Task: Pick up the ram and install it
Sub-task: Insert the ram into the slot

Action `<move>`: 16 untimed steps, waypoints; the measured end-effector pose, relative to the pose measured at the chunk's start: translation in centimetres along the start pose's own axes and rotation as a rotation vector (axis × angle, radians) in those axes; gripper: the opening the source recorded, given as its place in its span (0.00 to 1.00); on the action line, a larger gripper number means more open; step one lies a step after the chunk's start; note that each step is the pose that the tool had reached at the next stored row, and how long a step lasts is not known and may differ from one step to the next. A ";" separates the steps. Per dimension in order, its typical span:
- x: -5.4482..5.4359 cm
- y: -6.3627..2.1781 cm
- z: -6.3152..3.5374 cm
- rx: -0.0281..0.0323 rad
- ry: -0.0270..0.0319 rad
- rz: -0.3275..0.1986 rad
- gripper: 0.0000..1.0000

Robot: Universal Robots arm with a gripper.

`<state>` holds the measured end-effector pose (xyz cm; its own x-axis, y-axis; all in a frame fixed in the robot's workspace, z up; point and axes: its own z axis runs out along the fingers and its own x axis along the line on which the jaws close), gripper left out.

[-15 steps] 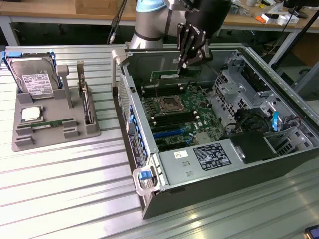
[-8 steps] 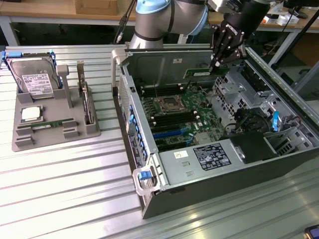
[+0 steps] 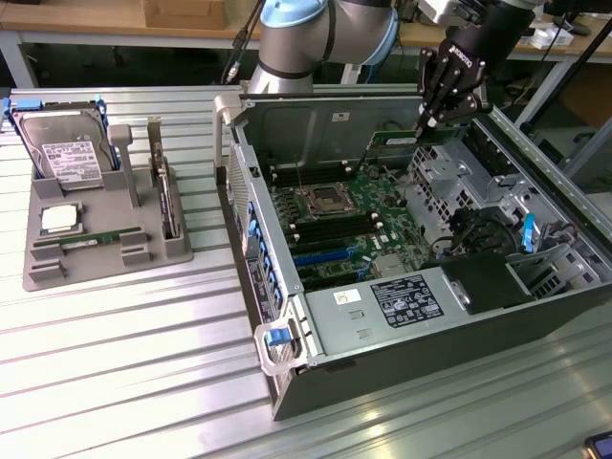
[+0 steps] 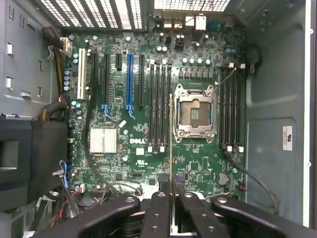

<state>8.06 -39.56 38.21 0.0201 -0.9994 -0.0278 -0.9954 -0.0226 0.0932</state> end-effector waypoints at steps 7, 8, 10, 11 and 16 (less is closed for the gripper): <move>0.0 0.78 1.64 0.0002 0.0206 0.022 0.13; 0.0 0.82 1.77 0.0002 0.0365 0.029 0.13; 0.0 1.14 2.46 0.0001 0.0504 0.044 0.13; 0.1 1.25 2.68 0.0002 0.0535 0.045 0.13; 0.4 3.06 4.58 0.0001 0.0556 0.045 0.13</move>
<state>4.59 -39.89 33.92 -0.0192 -0.9993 0.0317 -0.9954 0.0220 0.0930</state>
